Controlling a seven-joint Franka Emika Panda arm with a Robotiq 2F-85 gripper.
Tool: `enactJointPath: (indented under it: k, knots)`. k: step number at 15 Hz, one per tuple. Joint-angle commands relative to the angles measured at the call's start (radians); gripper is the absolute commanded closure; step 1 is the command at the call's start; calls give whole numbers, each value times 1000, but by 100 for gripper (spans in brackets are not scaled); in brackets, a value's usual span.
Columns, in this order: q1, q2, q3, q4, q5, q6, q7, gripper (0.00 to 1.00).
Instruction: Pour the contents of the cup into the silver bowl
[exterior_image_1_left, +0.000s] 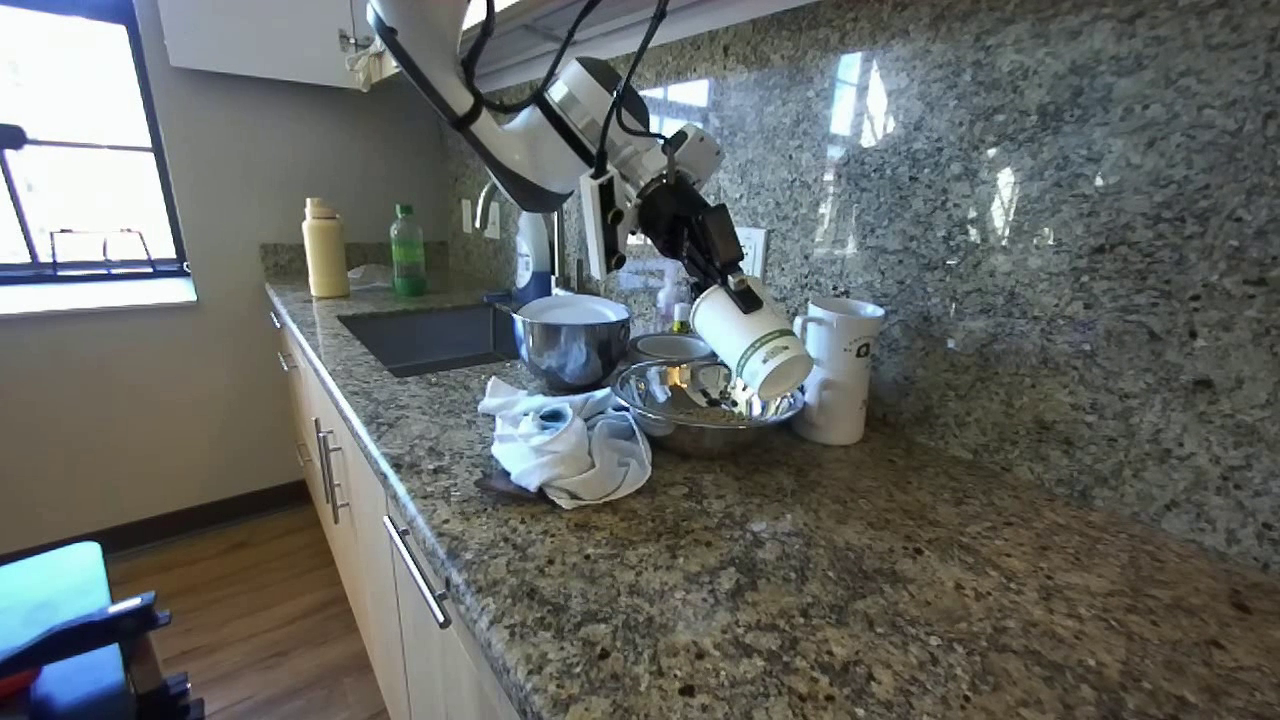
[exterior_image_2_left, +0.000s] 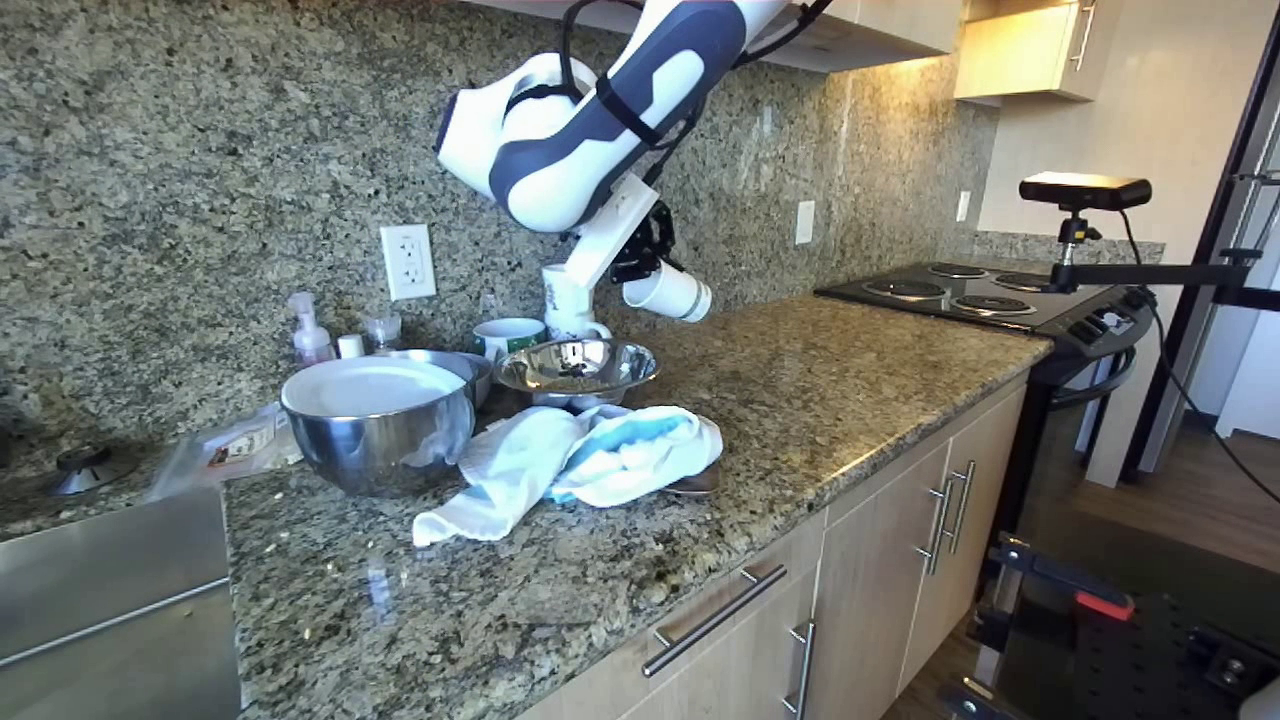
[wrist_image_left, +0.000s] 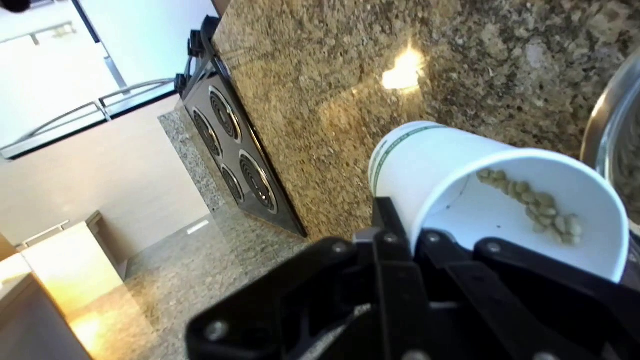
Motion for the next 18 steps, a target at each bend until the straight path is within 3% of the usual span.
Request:
enactJointPath:
  k: [1,10,14,15,18]
  knots:
    - [-20,-113,-15,-160,58,46,87,100]
    - [-58,-184,-43,-276,170,114,196,100]
    - [9,-169,-60,-231,68,12,144,100]
    - [-35,-142,-50,-218,113,64,163,100]
    - [-26,-137,-48,-216,107,58,163,99]
